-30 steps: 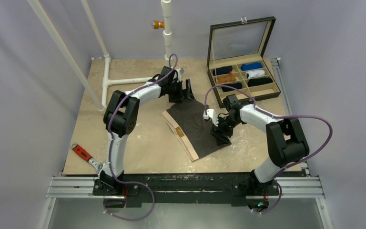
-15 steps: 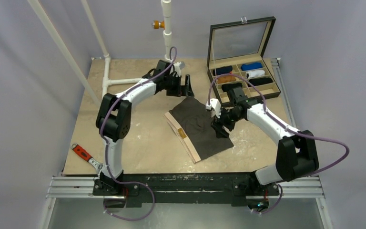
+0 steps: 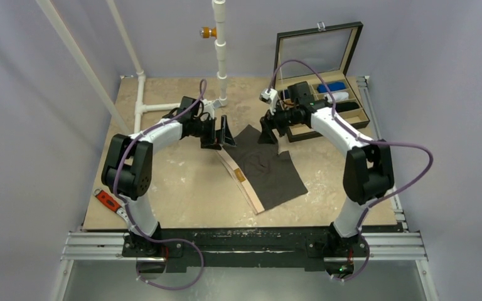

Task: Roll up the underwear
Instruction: Flatten out the underwear at the center of the board, then fold the underwear at the center of the board.

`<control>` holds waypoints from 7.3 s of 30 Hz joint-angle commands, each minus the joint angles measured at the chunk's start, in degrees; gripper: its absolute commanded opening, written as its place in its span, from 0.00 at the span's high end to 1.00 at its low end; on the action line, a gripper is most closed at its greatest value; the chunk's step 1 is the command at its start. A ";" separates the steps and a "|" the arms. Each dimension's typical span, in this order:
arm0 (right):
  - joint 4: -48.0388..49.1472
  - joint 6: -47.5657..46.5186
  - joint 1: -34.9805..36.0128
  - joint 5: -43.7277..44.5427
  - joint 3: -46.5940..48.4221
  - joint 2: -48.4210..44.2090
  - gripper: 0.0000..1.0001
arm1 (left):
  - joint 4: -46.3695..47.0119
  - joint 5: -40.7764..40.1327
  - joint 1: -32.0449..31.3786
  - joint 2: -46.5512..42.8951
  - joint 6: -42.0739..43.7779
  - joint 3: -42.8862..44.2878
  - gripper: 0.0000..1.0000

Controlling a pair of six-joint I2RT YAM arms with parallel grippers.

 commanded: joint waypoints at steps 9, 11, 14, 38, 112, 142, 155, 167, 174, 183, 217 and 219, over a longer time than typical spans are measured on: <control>7.04 12.20 -0.10 -14.57 15.97 21.38 0.29 | 7.50 2.07 0.71 2.70 -1.95 -3.33 0.05; 6.63 12.59 -0.09 -15.55 17.65 24.19 0.29 | 7.63 1.28 0.76 3.48 -1.56 -3.80 0.05; 5.87 12.34 -0.14 -15.63 19.53 27.70 0.30 | 9.18 0.47 0.74 4.59 -1.83 -4.82 0.05; 1.99 8.89 -1.40 -4.16 21.28 30.57 0.30 | 4.89 -10.04 0.75 1.44 1.80 -6.51 0.07; -1.57 -24.89 6.68 27.35 -42.13 -24.83 0.89 | -11.98 -17.77 -13.68 -29.81 42.62 -12.71 0.07; -12.18 -17.40 5.93 12.25 -29.94 -13.45 1.00 | 5.42 -39.47 -47.74 -20.09 47.06 -23.91 0.24; -12.71 -18.19 5.10 12.94 -29.76 -13.79 1.00 | 2.28 -40.88 -48.38 -16.89 49.20 -22.23 0.46; -14.62 -18.99 4.93 11.88 -30.33 -14.48 1.00 | -3.43 -34.22 -49.78 -14.73 46.27 -19.43 1.00; -21.89 -21.82 4.93 12.91 -29.47 -14.98 1.00 | -10.17 -25.77 -49.95 -16.93 46.12 -15.63 1.00; -32.85 -25.04 4.99 14.42 -25.12 -17.38 1.00 | -14.48 -15.00 -51.54 -17.72 45.00 -13.07 1.00; -45.49 -17.18 10.38 27.69 38.33 20.00 1.00 | -16.61 -4.36 -14.77 -22.48 33.75 -11.98 1.00; -45.51 -16.78 11.18 28.21 41.74 23.49 1.00 | -16.95 -6.25 -13.54 -21.50 33.39 -11.80 1.00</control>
